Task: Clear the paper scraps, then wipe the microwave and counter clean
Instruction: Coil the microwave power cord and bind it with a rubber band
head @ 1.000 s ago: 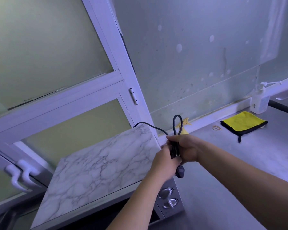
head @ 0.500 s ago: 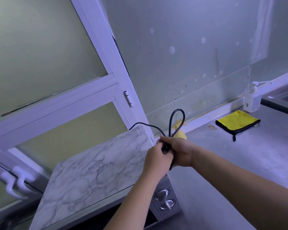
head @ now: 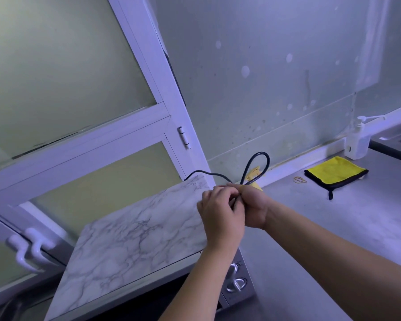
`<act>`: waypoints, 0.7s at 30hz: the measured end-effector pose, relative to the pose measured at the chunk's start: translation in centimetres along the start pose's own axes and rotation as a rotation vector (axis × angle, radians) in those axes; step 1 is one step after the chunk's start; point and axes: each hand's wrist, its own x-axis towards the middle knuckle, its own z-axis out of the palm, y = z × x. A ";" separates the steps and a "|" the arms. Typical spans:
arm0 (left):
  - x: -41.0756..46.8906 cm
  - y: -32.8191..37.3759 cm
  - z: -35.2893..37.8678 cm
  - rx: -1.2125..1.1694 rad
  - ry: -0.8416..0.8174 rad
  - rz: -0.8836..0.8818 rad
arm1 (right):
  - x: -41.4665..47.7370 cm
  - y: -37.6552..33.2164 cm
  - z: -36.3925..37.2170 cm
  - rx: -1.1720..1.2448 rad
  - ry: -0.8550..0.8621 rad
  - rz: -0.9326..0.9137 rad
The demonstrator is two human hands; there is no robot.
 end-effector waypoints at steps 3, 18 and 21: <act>-0.4 0.5 -1.5 -0.512 -0.322 -0.205 | 0.0 -0.9 -0.9 -0.030 0.124 -0.029; -3.3 -2.7 -3.6 -0.422 -0.785 -0.364 | 0.1 -1.1 -5.3 0.185 0.040 -0.030; -2.9 -3.5 -3.7 -0.345 -0.749 -0.335 | 0.1 -1.2 -5.7 0.120 0.042 0.014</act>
